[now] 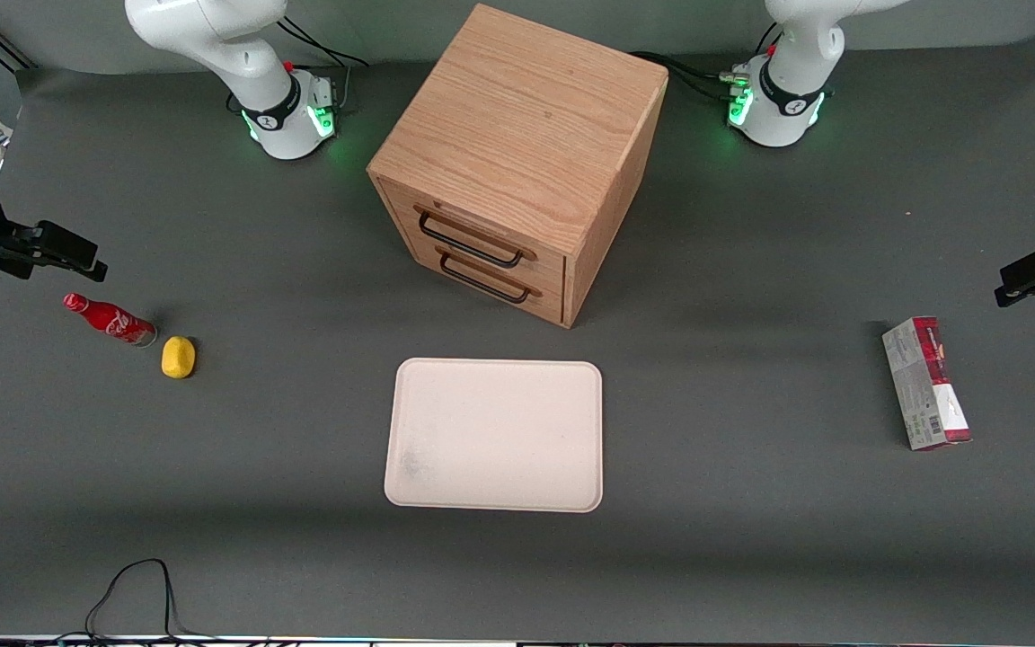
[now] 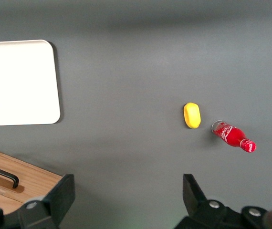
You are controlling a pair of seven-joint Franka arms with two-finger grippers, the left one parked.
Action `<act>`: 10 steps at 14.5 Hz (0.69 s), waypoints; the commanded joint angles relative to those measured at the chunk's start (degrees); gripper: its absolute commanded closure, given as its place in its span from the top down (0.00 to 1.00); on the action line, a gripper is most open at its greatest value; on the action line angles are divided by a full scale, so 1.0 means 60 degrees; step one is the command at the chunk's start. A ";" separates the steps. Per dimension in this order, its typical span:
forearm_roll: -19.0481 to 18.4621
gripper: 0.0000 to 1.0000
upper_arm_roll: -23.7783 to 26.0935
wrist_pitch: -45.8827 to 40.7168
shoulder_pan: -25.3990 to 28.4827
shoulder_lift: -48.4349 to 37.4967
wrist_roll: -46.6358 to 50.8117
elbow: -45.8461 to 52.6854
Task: Place coke bottle on tray
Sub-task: 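Move the right gripper toward the red Coca-Cola bottle beside the yellow object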
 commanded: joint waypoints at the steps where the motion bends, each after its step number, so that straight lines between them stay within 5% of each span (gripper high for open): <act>1: -0.0107 1.00 0.0031 -0.0433 -0.0033 0.0135 0.0208 0.0232; 6: -0.0589 1.00 -0.1239 -0.0306 -0.0091 0.0106 -0.1807 -0.0612; 10: -0.0635 1.00 -0.3318 0.2280 -0.0077 -0.0215 -0.4503 -0.3158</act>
